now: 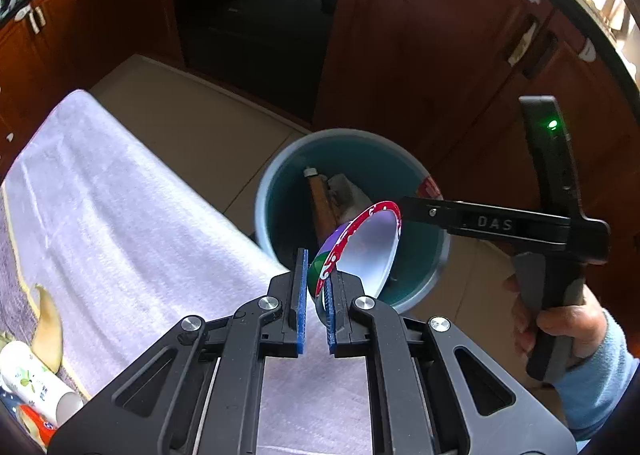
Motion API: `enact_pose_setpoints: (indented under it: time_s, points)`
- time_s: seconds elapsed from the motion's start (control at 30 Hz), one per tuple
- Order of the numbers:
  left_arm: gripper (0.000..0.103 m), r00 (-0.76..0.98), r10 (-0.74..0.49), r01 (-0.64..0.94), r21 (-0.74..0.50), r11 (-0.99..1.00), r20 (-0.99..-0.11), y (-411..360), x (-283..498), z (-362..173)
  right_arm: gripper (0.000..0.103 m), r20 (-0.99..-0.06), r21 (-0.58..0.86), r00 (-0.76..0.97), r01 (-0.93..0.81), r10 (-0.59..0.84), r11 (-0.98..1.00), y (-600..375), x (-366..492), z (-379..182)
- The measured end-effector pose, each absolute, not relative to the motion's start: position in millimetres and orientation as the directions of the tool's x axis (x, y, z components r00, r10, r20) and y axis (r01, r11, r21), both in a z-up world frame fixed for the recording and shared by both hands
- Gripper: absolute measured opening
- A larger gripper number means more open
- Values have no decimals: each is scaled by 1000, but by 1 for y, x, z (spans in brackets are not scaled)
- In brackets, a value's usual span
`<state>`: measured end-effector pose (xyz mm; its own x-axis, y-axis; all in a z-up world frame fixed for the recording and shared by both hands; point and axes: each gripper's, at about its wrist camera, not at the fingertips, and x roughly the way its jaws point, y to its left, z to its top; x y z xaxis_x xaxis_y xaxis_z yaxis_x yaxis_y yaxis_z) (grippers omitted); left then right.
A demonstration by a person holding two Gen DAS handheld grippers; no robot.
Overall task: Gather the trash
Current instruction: 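Carry the lid and tissue over the teal bin and open both tools, then return both tools to the table toward the coconut-shell bowl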
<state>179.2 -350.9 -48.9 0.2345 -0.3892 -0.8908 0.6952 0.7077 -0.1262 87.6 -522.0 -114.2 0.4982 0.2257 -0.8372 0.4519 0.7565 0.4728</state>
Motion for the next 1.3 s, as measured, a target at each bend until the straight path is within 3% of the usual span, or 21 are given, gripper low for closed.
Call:
enact_pose_setpoints:
  time_s: [0.43,0.47,0.53,0.57,1.3]
  points:
    - [11,144,-349,754,-125,645,-926,-410,181,-101,84,-823,461,553,511,133,725,-550,61,-83]
    - [15,138,-342,752,-127,647,-929,-411,182,-103,84,-823,461,551,511,135,726,-550,61,-83]
    - [59,147,-341,745,-123,656,-928,-408,183,-102,84,-826,456,548,510,132,729,-550,60,-82]
    - [64,167,-343,741,-112,662,-924,-406,182,-99,84,-826,454,548,509,131,732,-549,60,-81]
    - [84,308,-388,616,-129,777,-869,-288,154,-35,84,-819,440,542,381,189,813,-465,66,-41]
